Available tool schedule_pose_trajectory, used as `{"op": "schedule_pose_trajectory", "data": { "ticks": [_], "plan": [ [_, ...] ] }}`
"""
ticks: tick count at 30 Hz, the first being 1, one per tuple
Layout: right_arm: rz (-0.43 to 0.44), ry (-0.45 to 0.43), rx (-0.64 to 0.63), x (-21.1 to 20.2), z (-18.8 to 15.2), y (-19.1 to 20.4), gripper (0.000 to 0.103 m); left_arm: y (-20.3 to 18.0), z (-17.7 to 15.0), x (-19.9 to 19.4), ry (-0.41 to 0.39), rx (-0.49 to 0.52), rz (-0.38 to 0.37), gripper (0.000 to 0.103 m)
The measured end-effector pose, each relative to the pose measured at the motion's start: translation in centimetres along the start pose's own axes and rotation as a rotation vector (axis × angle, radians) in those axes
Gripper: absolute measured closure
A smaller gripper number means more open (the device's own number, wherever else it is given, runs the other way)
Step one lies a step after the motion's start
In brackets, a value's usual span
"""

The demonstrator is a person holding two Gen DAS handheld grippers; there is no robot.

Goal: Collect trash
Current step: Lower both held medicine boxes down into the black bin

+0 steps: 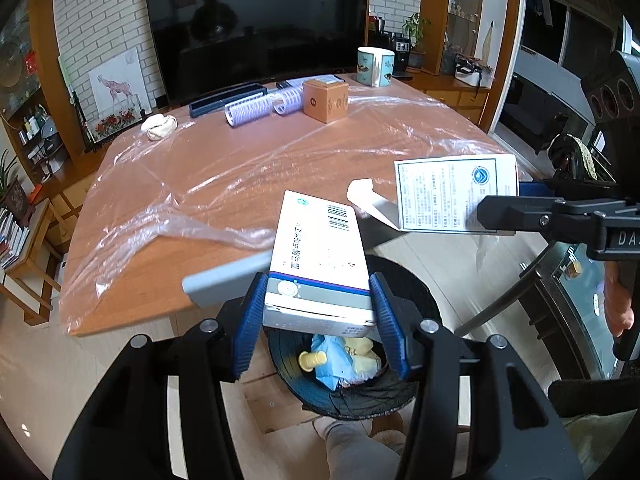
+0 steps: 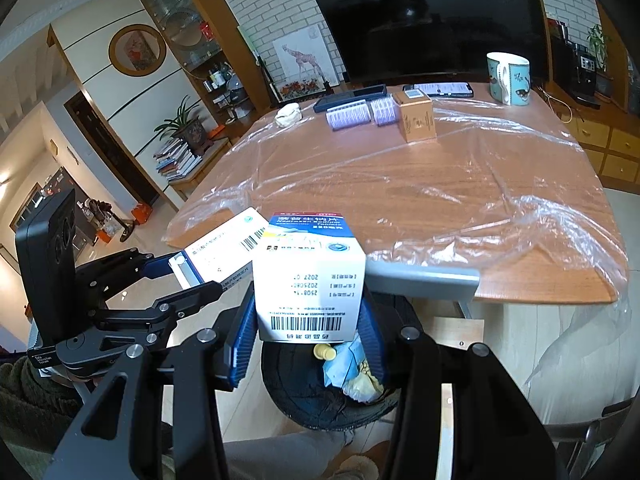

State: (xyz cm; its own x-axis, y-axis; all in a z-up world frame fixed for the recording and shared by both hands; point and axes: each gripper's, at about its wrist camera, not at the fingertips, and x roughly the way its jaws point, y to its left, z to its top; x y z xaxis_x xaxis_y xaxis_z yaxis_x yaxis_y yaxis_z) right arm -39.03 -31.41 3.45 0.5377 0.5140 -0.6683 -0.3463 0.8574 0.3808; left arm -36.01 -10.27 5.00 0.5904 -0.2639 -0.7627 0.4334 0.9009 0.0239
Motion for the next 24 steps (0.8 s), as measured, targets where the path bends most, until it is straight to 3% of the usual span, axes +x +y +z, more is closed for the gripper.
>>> {"op": "schedule_pose_trajectory", "data": {
  "ticks": [24],
  "plan": [
    [-0.010, 0.099, 0.028, 1.9, -3.7, -1.1, 0.057, -1.7, -3.0, 2.2, 0.093, 0.019, 0.002, 0.050]
  ]
}}
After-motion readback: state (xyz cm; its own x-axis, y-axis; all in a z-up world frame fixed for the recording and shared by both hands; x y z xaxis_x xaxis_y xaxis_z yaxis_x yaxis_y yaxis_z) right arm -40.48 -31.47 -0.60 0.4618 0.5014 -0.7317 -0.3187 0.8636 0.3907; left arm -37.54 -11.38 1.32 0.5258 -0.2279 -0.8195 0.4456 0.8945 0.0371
